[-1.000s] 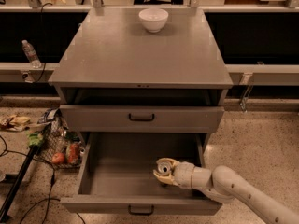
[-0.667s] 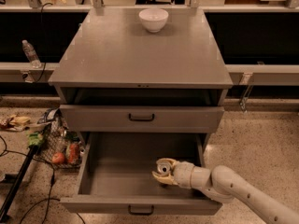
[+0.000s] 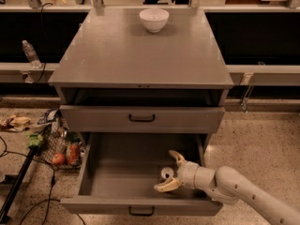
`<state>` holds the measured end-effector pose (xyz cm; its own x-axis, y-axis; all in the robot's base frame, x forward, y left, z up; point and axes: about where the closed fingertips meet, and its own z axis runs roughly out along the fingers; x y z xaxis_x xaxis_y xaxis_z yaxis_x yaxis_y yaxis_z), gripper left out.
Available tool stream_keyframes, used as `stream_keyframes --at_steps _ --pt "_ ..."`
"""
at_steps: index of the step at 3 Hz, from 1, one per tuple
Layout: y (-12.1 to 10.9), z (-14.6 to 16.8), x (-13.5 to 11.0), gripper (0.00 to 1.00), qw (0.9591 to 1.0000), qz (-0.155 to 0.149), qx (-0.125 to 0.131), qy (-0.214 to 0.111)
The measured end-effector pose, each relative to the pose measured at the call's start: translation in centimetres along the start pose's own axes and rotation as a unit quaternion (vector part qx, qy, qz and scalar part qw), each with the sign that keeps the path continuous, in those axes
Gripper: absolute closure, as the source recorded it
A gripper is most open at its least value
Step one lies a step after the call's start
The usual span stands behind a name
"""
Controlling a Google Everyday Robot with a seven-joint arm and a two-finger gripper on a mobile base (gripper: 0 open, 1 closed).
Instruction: Place redbull can into middle drawer
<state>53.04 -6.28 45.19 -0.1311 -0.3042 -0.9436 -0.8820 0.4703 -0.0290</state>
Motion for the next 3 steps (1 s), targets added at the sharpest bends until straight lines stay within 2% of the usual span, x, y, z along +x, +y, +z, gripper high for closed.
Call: stream_keyframes --at_steps 1,2,3 --pt "-0.9 -1.3 -0.5 0.14 0.9999 0.011 0.008 -0.003" --pt "-2.2 -4.1 -1.9 0.15 0.9994 0.023 0.021 -0.014" --pt "-4.0 -8.6 -4.0 0.07 0.9989 0.026 0.033 -0.020"
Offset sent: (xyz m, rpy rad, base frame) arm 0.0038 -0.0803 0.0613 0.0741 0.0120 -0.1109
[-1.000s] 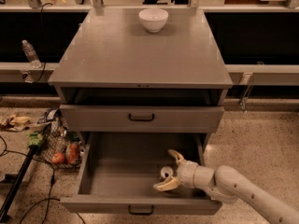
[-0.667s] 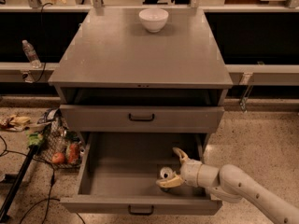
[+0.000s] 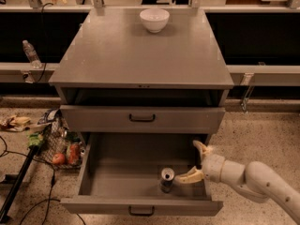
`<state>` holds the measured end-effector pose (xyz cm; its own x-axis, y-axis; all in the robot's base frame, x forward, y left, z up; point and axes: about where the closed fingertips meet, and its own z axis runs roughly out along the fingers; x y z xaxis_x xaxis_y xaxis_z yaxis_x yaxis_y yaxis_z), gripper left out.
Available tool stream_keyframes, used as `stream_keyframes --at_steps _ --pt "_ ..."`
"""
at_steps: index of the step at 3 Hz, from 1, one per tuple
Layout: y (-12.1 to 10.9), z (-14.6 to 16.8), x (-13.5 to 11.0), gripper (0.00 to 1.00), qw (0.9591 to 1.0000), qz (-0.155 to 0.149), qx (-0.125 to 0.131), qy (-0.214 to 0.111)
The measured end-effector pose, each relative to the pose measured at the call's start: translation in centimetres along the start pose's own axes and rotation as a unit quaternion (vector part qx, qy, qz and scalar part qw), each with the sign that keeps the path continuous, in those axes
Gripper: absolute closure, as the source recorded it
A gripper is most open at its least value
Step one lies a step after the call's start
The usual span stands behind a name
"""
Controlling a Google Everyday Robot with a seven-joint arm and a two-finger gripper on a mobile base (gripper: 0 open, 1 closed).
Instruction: Place redbull can into middle drawer
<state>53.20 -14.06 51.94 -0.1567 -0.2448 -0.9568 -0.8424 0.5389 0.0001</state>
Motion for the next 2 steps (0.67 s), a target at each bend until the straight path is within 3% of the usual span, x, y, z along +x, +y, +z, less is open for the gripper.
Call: stream_keyframes --at_steps 1,2 --pt "-1.3 -5.2 -4.1 0.30 0.9998 -0.015 -0.002 0.010" --pt "-1.3 -5.9 -5.4 0.36 0.9996 -0.022 -0.008 0.013"
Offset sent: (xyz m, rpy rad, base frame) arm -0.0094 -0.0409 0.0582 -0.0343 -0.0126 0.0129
